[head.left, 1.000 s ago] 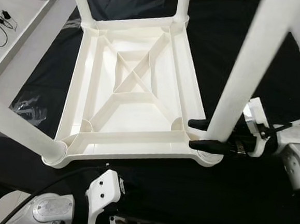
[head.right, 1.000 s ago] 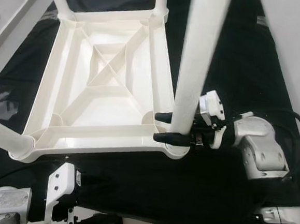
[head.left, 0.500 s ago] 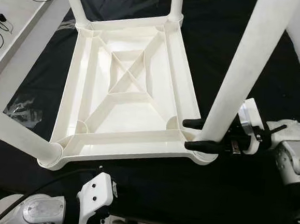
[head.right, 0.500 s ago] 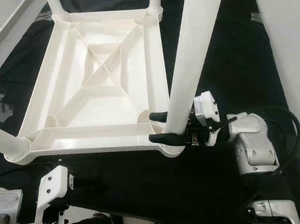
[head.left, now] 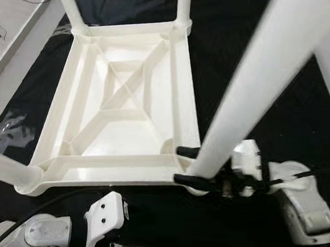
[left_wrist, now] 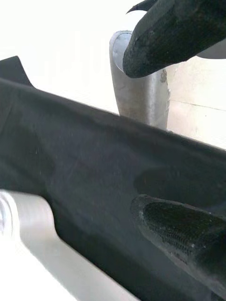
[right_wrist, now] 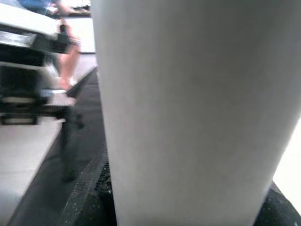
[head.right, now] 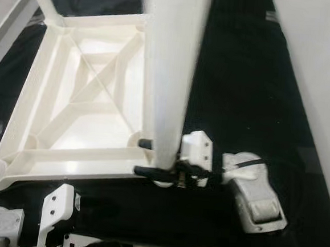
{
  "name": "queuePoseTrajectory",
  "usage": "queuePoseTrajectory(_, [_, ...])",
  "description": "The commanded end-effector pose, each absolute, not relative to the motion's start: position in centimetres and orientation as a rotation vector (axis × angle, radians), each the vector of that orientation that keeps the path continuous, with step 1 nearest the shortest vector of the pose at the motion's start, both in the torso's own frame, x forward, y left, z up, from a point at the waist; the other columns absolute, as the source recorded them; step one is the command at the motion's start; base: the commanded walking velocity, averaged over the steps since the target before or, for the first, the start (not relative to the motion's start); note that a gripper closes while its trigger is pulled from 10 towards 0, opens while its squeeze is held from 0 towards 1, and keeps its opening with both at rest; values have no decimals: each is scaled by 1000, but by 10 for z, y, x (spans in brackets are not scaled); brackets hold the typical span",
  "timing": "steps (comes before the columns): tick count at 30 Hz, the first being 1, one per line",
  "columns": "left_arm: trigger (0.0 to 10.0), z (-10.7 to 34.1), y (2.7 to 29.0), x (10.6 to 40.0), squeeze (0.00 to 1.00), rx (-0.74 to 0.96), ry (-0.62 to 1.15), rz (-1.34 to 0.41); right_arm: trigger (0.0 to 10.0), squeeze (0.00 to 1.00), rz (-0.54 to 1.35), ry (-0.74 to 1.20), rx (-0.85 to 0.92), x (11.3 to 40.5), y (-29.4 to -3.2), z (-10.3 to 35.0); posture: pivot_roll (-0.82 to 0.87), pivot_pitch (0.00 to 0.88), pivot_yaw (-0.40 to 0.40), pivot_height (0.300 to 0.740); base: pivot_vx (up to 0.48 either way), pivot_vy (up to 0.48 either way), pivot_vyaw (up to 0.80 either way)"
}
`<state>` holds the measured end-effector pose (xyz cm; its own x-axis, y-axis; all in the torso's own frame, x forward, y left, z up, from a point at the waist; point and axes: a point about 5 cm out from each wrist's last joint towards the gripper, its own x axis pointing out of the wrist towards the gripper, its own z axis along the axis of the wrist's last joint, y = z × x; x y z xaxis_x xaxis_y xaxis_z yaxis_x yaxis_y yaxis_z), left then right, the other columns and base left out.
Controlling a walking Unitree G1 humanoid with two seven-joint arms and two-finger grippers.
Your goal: Building children table
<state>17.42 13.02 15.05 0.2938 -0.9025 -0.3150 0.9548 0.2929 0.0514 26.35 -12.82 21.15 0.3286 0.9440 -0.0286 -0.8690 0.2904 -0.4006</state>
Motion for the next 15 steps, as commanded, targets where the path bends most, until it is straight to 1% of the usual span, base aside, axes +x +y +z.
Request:
queuePoseTrajectory(1, [10000, 144, 129, 173, 0, 245, 269, -1269, 10000, 0, 935, -117, -349, 274, -112, 189, -35, 321, 86, 740, 0, 0, 0])
queuePoseTrajectory(2, [10000, 144, 129, 173, 0, 245, 269, -1269, 10000, 0, 935, -117, -349, 274, -112, 189, -35, 321, 86, 740, 0, 0, 0])
queuePoseTrajectory(4, [10000, 143, 128, 175, 0, 244, 262, -1267, 10000, 0, 762, -117, -361, 278, -105, 190, -38, 318, 81, 740, 0, 0, 0])
queuePoseTrajectory(8, [10000, 143, 126, 176, 0, 242, 254, -1262, 10000, 0, 695, -85, -396, 280, -97, 185, -41, 313, 73, 740, 0, 0, 0])
queuePoseTrajectory(9, [10000, 143, 125, 178, 0, 242, 247, -1256, 10000, 0, 625, -61, -396, 285, -94, 183, -42, 313, 71, 740, 0, 0, 0])
queuePoseTrajectory(10, [10000, 143, 125, 178, 0, 242, 247, -1256, 10000, 0, 625, -61, -396, 285, -94, 183, -42, 313, 71, 740, 0, 0, 0])
queuePoseTrajectory(12, [10000, 143, 124, 180, 0, 242, 231, -1236, 10000, 0, 448, -31, -412, 298, -94, 184, -37, 300, 54, 740, 0, 0, 0])
queuePoseTrajectory(15, [10000, 143, 123, 181, 0, 242, 227, -1230, 10000, 0, 397, -31, -417, 301, -95, 186, -37, 300, 54, 740, 0, 0, 0])
